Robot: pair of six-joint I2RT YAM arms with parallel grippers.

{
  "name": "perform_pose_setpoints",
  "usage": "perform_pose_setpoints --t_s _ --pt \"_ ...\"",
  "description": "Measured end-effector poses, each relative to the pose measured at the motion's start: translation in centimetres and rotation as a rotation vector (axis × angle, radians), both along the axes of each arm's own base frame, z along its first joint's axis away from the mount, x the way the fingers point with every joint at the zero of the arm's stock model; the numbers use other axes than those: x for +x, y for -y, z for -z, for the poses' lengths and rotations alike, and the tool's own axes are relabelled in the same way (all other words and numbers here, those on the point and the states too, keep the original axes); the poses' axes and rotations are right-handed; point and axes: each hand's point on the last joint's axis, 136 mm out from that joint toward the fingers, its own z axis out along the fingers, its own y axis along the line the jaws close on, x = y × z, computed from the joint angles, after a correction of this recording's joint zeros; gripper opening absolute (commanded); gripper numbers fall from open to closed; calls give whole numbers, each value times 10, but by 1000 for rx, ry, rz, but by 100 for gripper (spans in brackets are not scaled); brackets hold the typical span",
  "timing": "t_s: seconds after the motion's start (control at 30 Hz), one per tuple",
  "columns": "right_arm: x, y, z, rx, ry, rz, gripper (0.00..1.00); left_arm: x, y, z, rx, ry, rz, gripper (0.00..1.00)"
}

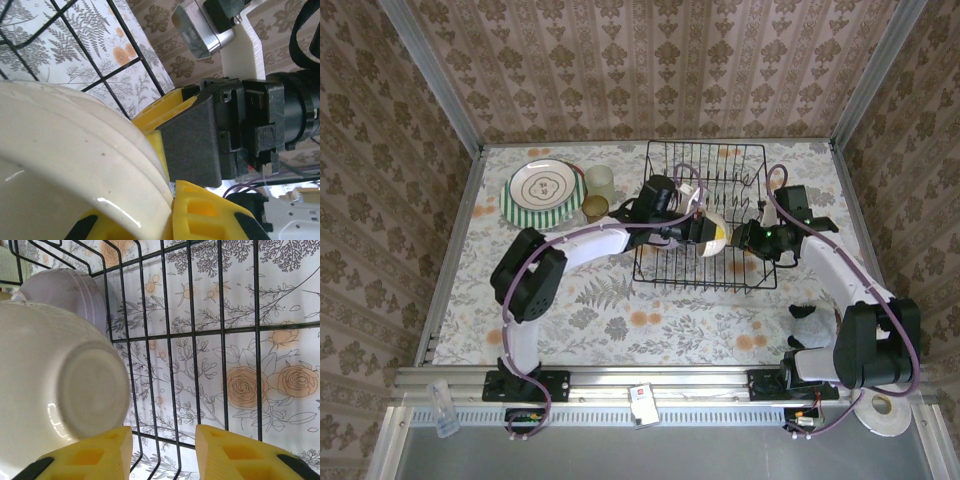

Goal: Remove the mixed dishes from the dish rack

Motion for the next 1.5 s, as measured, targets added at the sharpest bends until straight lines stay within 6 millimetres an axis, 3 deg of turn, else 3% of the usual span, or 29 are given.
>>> perform_pose_setpoints --t_s 0.43,0.6,0.8,1.03,1.33,1.5 --pt "2 1 -19 -10 57 -3 77 -2 -47 -50 141 462 30 0" --pt "1 1 -23 -14 69 -10 88 -8 -65 -56 211 667 98 0" --pt "0 1 -29 -12 81 -12 91 -34 -79 -53 303 949 268 0" --pt "-1 -5 -30 4 81 -30 94 -73 -115 -26 498 1244 537 0" --pt "-2 -17 -28 13 77 -67 99 -76 -197 -9 787 1337 603 0" --pt "0 -30 -23 16 65 -106 99 -72 -233 3 878 1284 572 0"
